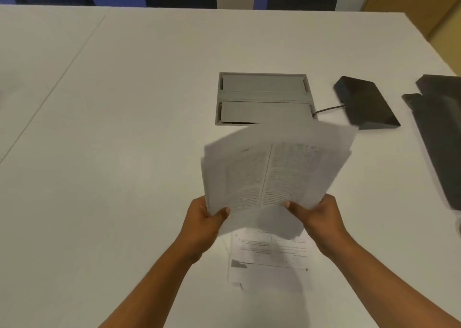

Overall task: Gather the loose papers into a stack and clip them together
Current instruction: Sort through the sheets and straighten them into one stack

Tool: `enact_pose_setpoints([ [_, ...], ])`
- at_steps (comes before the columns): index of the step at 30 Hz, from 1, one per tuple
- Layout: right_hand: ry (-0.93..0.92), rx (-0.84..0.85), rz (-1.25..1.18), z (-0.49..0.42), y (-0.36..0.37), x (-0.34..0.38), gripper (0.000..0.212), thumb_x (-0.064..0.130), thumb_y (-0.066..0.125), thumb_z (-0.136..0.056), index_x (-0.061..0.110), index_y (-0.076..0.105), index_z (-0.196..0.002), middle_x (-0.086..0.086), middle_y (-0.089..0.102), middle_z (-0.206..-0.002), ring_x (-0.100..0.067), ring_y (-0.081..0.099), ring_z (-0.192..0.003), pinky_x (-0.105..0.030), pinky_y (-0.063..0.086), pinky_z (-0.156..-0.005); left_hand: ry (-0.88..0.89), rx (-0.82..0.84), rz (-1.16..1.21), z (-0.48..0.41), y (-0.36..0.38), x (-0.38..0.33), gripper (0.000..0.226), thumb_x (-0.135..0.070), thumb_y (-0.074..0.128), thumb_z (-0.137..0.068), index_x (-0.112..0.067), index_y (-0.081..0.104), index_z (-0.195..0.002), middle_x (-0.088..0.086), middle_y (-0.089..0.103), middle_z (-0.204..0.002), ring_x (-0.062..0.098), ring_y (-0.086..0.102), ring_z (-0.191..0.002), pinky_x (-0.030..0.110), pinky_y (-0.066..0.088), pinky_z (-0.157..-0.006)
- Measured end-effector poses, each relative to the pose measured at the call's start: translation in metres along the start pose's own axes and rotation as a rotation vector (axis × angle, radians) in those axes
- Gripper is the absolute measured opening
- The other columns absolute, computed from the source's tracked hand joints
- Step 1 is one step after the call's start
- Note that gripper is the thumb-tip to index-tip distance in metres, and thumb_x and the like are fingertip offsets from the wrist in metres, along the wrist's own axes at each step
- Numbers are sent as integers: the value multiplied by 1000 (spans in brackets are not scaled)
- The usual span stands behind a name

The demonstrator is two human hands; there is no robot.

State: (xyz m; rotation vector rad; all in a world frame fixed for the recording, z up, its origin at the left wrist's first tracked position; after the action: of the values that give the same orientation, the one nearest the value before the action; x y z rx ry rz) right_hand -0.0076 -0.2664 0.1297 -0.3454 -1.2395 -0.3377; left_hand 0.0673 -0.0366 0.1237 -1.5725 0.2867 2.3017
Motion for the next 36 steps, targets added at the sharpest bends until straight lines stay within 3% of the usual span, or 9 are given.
enact_pose_setpoints([
  [4,-103,2,19,2,4,8,40,2,78,-79,36,69,-99,1,75,-104,-16,71,-98,-36,61,-79,133,-32,-68,-1,9,-11,47,-3,67,-90,-49,70,-89,-2,74,-98,20,70,-95,43,62,-81],
  [7,-104,11,30,3,3,2,44,3,79,-78,40,67,-100,3,74,-105,-14,70,-98,-33,61,-79,201,-42,-34,-1,10,-11,41,-8,75,-84,-46,66,-99,-15,75,-94,7,69,-95,25,61,-74],
  [10,-62,61,57,3,3,-13,45,6,79,-78,39,66,-105,3,73,-109,-12,69,-101,-34,60,-81,202,-41,-29,-3,9,-3,39,-12,74,-86,-43,65,-108,-21,73,-99,2,68,-98,22,59,-73],
  [14,5,134,166,8,8,-37,46,9,75,-83,43,59,-109,10,70,-108,-5,66,-101,-21,59,-77,122,13,-113,-3,11,8,57,-12,64,-93,-68,60,-98,-34,69,-96,-7,65,-96,22,60,-78],
  [21,84,111,127,7,-1,-38,21,19,66,-90,27,70,-109,20,76,-94,2,72,-90,-18,59,-74,34,10,-32,-5,2,16,20,-13,62,-94,-30,70,-103,-12,77,-96,11,73,-90,21,59,-71],
  [25,83,105,22,4,-4,-28,21,15,64,-91,18,72,-110,4,78,-105,-15,75,-96,-32,60,-84,-73,60,70,5,0,21,31,-26,68,-89,-20,67,-119,-1,77,-111,22,75,-98,40,61,-81],
  [29,113,154,-73,3,-2,-24,27,12,61,-92,11,69,-118,-4,76,-112,-21,73,-101,-32,59,-85,-133,78,82,19,-2,30,27,-26,63,-93,-16,68,-118,5,78,-108,28,76,-96,47,61,-82],
  [34,208,50,-5,-1,-17,-50,40,46,54,-94,15,71,-113,-7,76,-107,-25,73,-99,-38,57,-86,-114,-84,123,27,-31,34,25,-22,63,-92,-9,70,-113,8,79,-102,32,76,-91,47,62,-77],
  [36,206,-63,326,-5,-36,-71,55,59,63,-82,17,67,-116,-5,73,-115,-23,70,-102,-39,56,-89,-113,-143,141,29,-47,36,26,-23,64,-91,-10,69,-114,8,79,-103,30,76,-90,47,62,-75],
])
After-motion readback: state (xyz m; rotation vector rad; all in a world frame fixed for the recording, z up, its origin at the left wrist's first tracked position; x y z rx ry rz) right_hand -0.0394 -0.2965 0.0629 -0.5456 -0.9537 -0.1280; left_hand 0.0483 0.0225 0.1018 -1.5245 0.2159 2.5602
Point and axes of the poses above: each hand's wrist, its own z-axis away from the middle knuckle, its own y-axis out of the palm, x = y × z, the point moved 5 cm from there along -z, towards the middle knuckle
